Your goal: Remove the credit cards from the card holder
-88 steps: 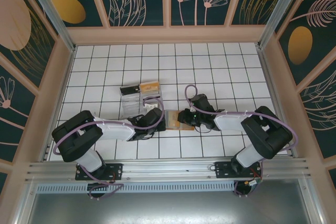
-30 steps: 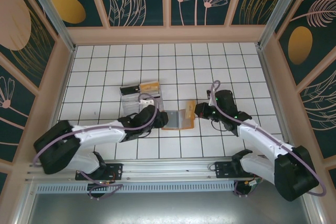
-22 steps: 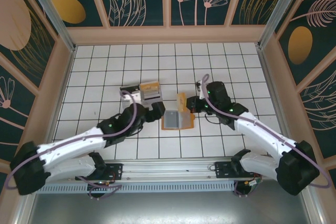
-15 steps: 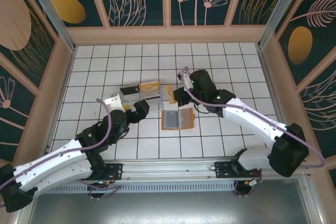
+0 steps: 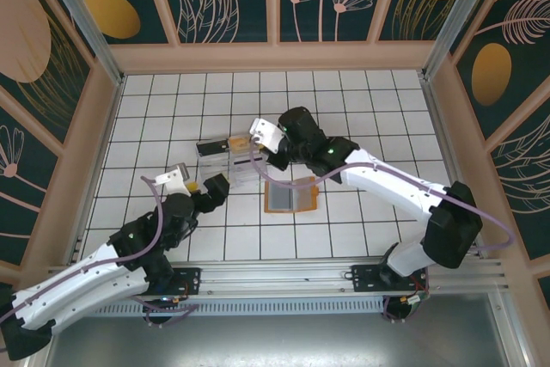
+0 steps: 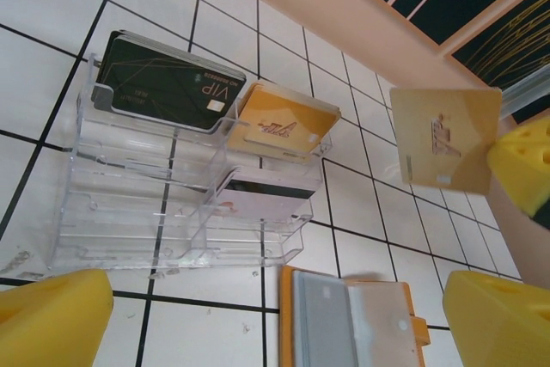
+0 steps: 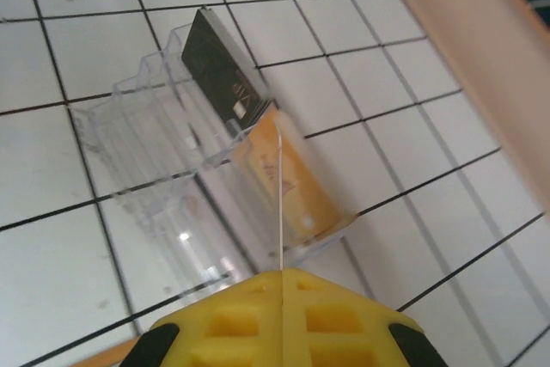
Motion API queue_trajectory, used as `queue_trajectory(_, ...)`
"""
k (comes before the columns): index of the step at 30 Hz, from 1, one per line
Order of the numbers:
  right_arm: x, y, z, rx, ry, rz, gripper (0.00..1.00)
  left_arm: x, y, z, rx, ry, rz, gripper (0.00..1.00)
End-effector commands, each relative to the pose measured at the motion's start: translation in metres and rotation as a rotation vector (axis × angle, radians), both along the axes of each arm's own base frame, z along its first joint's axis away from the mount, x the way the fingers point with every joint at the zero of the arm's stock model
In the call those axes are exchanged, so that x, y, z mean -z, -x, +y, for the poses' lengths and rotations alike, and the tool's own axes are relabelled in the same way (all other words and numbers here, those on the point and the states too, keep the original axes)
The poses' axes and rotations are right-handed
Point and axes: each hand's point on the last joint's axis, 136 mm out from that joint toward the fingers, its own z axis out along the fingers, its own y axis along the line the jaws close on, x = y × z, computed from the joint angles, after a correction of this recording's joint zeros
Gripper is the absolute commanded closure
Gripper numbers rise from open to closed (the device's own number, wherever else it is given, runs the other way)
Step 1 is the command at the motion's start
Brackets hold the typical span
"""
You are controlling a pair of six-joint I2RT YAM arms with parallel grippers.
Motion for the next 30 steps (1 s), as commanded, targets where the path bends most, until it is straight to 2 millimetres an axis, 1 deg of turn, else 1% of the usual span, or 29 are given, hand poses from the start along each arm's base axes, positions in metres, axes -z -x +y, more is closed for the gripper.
queue_trajectory(1,-0.002,-0.003,0.01,-0.128,0.166,-0.137,1.0,0.002,0.002,0.012,-0.032,-0.022,-0.003,0.01)
queue_trajectory(2,-0.001,-0.005,0.01,-0.137,0.198,-0.169,1.0,0.001,0.002,0.013,-0.034,-0.02,-0.006,0.01)
queue_trajectory(5,0.005,-0.004,0.014,-0.209,0.269,-0.211,1.0,0.0,0.004,0.018,-0.043,-0.017,-0.01,0.01)
queue_trajectory(8,0.009,-0.016,0.017,-0.208,0.349,-0.259,1.0,-0.001,0.006,0.021,-0.046,-0.014,-0.011,0.01)
queue_trajectory(11,0.014,-0.023,0.021,-0.226,0.402,-0.288,1.0,0.0,0.007,0.025,-0.055,-0.014,-0.012,0.01)
queue_trajectory(15,0.03,-0.029,0.027,-0.256,0.47,-0.309,1.0,-0.001,0.008,0.027,-0.061,-0.016,-0.014,0.01)
queue_trajectory(21,0.048,-0.034,0.034,-0.273,0.497,-0.311,1.0,-0.002,0.009,0.034,-0.082,-0.034,-0.007,0.01)
queue_trajectory(26,0.049,-0.038,0.043,-0.271,0.482,-0.299,1.0,-0.001,0.01,0.037,-0.085,-0.034,-0.008,0.01)
queue_trajectory(30,0.045,-0.04,0.049,-0.274,0.469,-0.3,1.0,-0.001,0.011,0.038,-0.086,-0.036,-0.009,0.01)
